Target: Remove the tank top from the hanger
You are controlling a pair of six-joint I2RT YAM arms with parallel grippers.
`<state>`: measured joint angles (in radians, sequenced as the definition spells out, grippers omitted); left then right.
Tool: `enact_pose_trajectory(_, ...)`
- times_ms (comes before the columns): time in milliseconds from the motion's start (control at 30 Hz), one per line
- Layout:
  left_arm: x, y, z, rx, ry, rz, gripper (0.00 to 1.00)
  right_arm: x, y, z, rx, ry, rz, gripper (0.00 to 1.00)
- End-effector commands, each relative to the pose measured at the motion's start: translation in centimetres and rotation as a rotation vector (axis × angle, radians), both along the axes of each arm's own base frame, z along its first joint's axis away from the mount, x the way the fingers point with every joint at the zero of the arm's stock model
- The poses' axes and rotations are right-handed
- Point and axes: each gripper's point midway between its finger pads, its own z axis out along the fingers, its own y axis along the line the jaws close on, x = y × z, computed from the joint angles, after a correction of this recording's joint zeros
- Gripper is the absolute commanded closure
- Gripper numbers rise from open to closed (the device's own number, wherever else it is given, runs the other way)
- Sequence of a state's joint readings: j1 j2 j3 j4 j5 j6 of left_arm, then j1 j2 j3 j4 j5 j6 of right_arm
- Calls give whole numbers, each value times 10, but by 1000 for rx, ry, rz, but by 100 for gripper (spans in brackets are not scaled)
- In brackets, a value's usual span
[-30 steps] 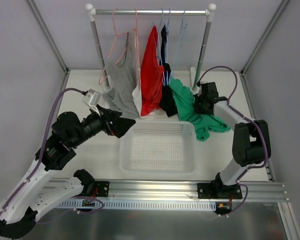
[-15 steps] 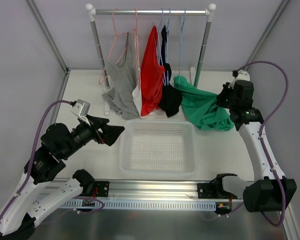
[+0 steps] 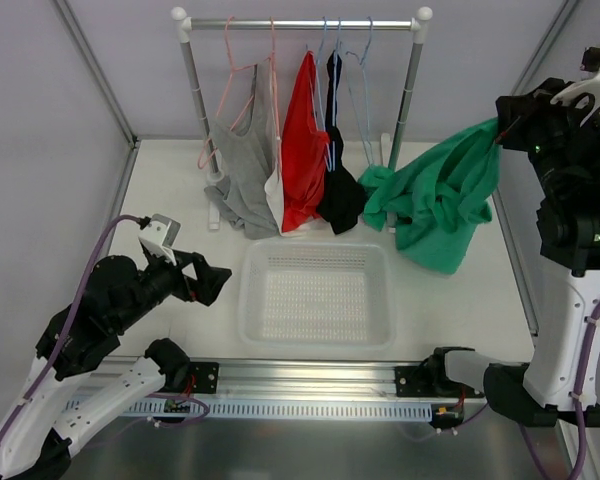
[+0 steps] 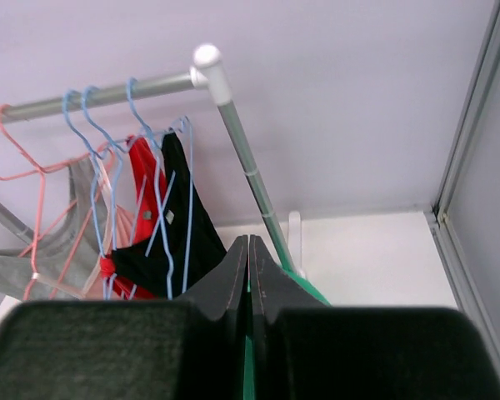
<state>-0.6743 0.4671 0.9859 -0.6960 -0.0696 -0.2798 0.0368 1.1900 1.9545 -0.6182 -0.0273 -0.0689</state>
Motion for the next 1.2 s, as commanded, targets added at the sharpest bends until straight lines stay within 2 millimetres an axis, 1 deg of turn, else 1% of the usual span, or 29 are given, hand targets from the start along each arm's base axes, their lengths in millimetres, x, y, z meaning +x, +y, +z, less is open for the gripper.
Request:
enact_pose_trajectory(0, 0, 19, -24, 117, 19, 49, 1, -7, 5, 15, -34, 6, 39, 100)
enact_pose_trajectory(33, 1, 21, -34, 139, 39, 56, 1, -6, 5, 16, -37, 7, 39, 100)
enact_pose_trajectory(100, 3, 27, -41, 152, 39, 92, 1, -5, 10, 23, -35, -10, 68, 100)
enact_pose_trajectory(133, 5, 29, -49, 163, 50, 110, 1, -13, 11, 43, -30, -63, 77, 100)
enact_pose_trajectory(167, 7, 33, -51, 151, 45, 140, 1, -10, 17, 49, -28, -74, 107, 100)
enact_pose_trajectory(200, 12, 39, -53, 161, 39, 185, 1, -13, 20, 59, -26, -100, 121, 100)
enact_pose_trajectory(233, 14, 41, -62, 175, 50, 203, 1, -28, 21, 82, -17, -162, 131, 100)
enact_pose_trajectory(267, 15, 43, -64, 172, 57, 224, 1, -28, 22, 88, -18, -177, 134, 100)
enact_pose_trajectory(300, 16, 44, -66, 176, 58, 235, 1, -28, 20, 90, -17, -183, 126, 100)
enact_pose_trajectory(333, 16, 46, -63, 169, 47, 242, 1, -26, 13, 88, -21, -178, 83, 100)
enact_pose_trajectory(400, 16, 51, -61, 163, 36, 266, 1, -24, 4, 79, -32, -145, 35, 100)
enact_pose_trajectory(433, 16, 56, -60, 154, 22, 290, 1, -21, 2, 66, -40, -100, 24, 100)
enact_pose_trajectory(467, 15, 57, -59, 148, 18, 296, 1, -9, 2, 44, -55, -29, 30, 100)
enact_pose_trajectory(500, 14, 57, -59, 143, 15, 292, 1, -5, 2, 29, -58, 15, 29, 100)
enact_pose_trajectory(567, 13, 56, -58, 129, 9, 288, 1, 8, -1, -11, -71, 135, 19, 100)
enact_pose_trajectory(600, 13, 57, -58, 129, 9, 288, 1, 23, -2, -54, -73, 249, 14, 100)
enact_pose_trajectory(667, 13, 56, -59, 130, 11, 289, 1, 32, 4, -89, -71, 327, 45, 100)
enact_pose_trajectory(700, 13, 56, -59, 130, 12, 288, 1, 41, 7, -131, -61, 425, 64, 100)
enact_pose_trajectory(733, 13, 56, -59, 133, 15, 286, 1, 50, 14, -143, -50, 426, 101, 100)
enact_pose_trajectory(800, 13, 56, -60, 133, 15, 286, 1, 61, 16, -177, -34, 479, 102, 100)
enact_pose_trajectory(833, 13, 56, -60, 133, 15, 286, 1, 69, 17, -204, -33, 519, 104, 100)
enact_pose_trajectory(867, 13, 56, -60, 134, 16, 288, 1, 77, 19, -224, -32, 562, 107, 100)
enact_pose_trajectory(933, 14, 56, -60, 132, 14, 288, 1, 89, 22, -252, -28, 609, 114, 100)
enact_pose_trajectory(967, 14, 56, -61, 134, 16, 288, 1, 93, 26, -262, -33, 626, 122, 100)
enact_pose_trajectory(1000, 14, 56, -60, 134, 14, 291, 1, 102, 28, -280, -42, 668, 120, 100)
enact_pose_trajectory(1100, 14, 57, -60, 136, 13, 293, 1, 109, 38, -306, -57, 733, 140, 100)
enact_pose_trajectory(1133, 14, 57, -60, 134, 11, 293, 1, 109, 39, -310, -69, 739, 130, 100)
enact_pose_trajectory(1167, 14, 57, -60, 133, 11, 292, 1, 107, 45, -317, -78, 751, 142, 100)
